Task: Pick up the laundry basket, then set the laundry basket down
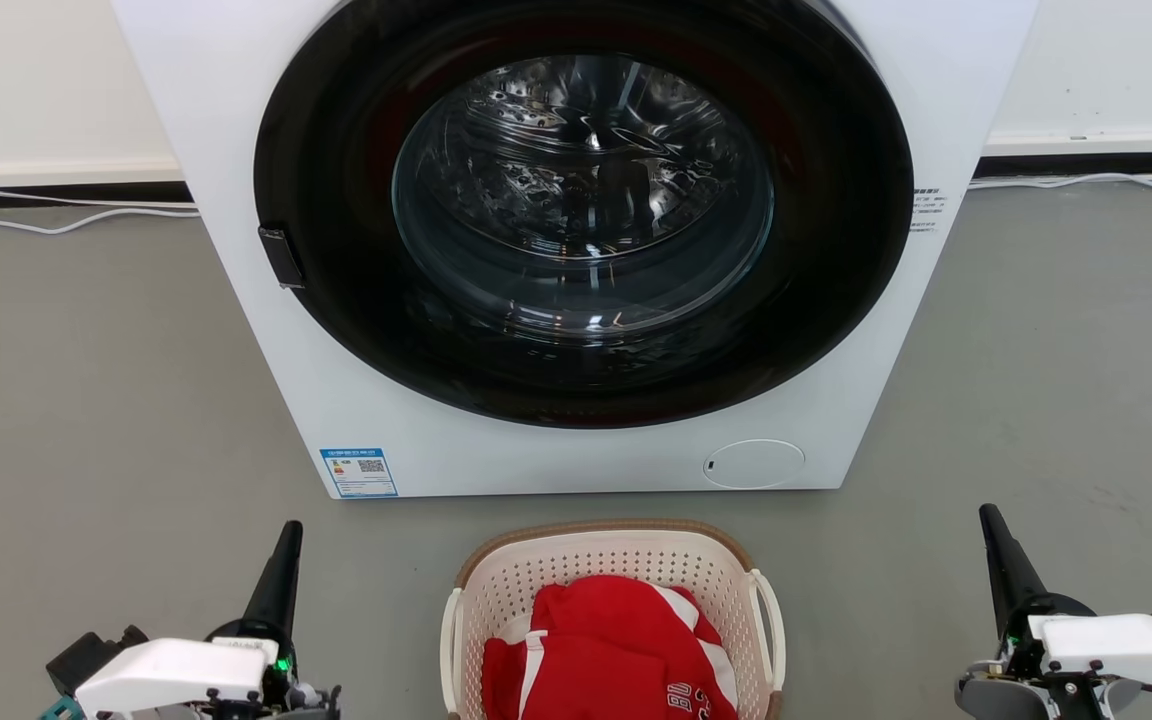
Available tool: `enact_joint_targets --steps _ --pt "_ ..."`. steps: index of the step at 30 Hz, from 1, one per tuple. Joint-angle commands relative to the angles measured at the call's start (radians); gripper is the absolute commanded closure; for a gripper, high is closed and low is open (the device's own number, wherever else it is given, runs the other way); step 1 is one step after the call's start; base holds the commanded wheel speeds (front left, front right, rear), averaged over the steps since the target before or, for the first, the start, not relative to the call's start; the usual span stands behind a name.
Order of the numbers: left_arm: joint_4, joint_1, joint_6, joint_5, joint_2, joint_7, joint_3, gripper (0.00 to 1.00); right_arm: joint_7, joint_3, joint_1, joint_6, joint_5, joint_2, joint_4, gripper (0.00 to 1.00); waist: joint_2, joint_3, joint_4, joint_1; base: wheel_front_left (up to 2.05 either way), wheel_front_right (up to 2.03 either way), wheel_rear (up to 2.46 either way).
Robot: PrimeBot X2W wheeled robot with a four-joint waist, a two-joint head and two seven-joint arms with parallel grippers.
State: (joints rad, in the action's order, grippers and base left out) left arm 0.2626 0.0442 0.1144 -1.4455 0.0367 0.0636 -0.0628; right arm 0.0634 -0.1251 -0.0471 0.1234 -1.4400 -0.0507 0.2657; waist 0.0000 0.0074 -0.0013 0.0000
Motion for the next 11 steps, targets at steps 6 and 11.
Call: enact_joint_targets --steps 6,11 --pt "-0.019 0.059 0.011 -0.085 0.013 0.028 -0.040 1.00 0.029 0.014 -0.058 0.007 -0.089 -0.001 -0.023 1.00 0.0000 -0.002 0.001 0.0000 0.00 0.00 0.00" --pt "-0.018 0.062 0.014 -0.127 0.013 0.040 -0.046 1.00 0.041 0.012 -0.059 0.007 -0.132 0.000 -0.022 1.00 0.0000 -0.003 0.001 0.0000 0.00 0.00 0.00"
